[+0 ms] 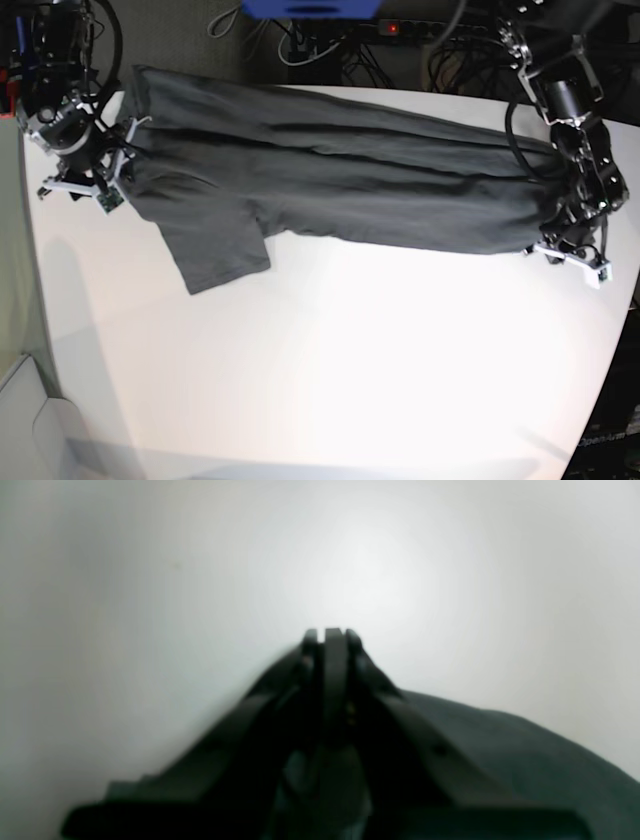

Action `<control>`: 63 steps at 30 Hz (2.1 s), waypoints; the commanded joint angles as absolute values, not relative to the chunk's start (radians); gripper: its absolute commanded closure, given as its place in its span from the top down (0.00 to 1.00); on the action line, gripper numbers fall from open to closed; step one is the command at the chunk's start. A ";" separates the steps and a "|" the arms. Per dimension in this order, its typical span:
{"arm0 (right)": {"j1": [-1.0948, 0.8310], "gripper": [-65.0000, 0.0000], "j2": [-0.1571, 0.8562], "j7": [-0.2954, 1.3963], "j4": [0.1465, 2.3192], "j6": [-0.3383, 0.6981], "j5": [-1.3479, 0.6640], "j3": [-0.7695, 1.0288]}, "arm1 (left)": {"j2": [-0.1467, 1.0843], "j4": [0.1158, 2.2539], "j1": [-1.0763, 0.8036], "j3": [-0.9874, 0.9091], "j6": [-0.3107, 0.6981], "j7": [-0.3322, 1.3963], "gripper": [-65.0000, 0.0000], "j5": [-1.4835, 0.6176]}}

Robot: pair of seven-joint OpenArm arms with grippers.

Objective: Layout the t-shirt on the table in an organized manner, then fold the t-shirt properly
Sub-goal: 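Release the fold and reposition both grippers along the folded edge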

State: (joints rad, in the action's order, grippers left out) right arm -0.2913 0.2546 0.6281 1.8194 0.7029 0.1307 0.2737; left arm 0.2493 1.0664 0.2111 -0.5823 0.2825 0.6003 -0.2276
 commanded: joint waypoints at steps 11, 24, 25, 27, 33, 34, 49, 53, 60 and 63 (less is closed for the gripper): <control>-0.285 0.36 0.268 0.611 1.834 0.698 0.125 0.280 | 0.309 1.314 0.283 -0.587 0.288 0.670 0.00 -0.232; -0.285 0.36 0.251 0.611 1.831 0.698 0.125 0.285 | 0.298 1.623 0.275 -0.588 0.288 0.901 0.00 -0.242; -0.285 0.36 0.248 0.611 1.827 0.698 0.125 0.285 | 0.298 1.643 0.262 -0.590 0.289 0.921 0.00 -0.242; -0.285 0.36 0.248 0.611 1.821 0.698 0.125 0.285 | 0.298 1.690 0.228 -0.590 0.289 0.949 0.00 -0.242; -0.285 0.36 0.246 0.608 1.811 0.698 0.125 0.282 | 0.282 1.781 0.097 -0.647 0.295 0.963 0.00 -0.242; -0.285 0.36 0.246 0.608 1.811 0.698 0.125 0.282 | 0.278 1.781 0.082 -0.664 0.295 0.963 0.00 -0.242; -0.285 0.36 0.245 0.607 1.811 0.698 0.122 0.280 | 0.271 1.695 -0.036 -0.725 0.297 0.952 0.00 -0.236; -0.285 0.36 0.246 0.607 1.811 0.698 0.124 0.282 | 0.271 1.620 -0.038 -0.725 0.297 0.918 0.00 -0.232; -0.262 0.37 0.255 0.611 1.825 0.698 0.127 0.285 | 0.271 1.523 -0.044 -0.723 0.297 0.871 0.00 -0.232; -0.245 0.37 0.266 0.611 1.836 0.698 0.127 0.320 | 0.271 1.481 -0.044 -0.723 0.297 0.869 0.00 -0.231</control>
State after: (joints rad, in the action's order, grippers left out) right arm -0.2497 0.2493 0.6247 1.8149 0.7033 0.1295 0.3080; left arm 0.2520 1.4654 -0.0547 -0.7212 0.2981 0.8886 -0.2276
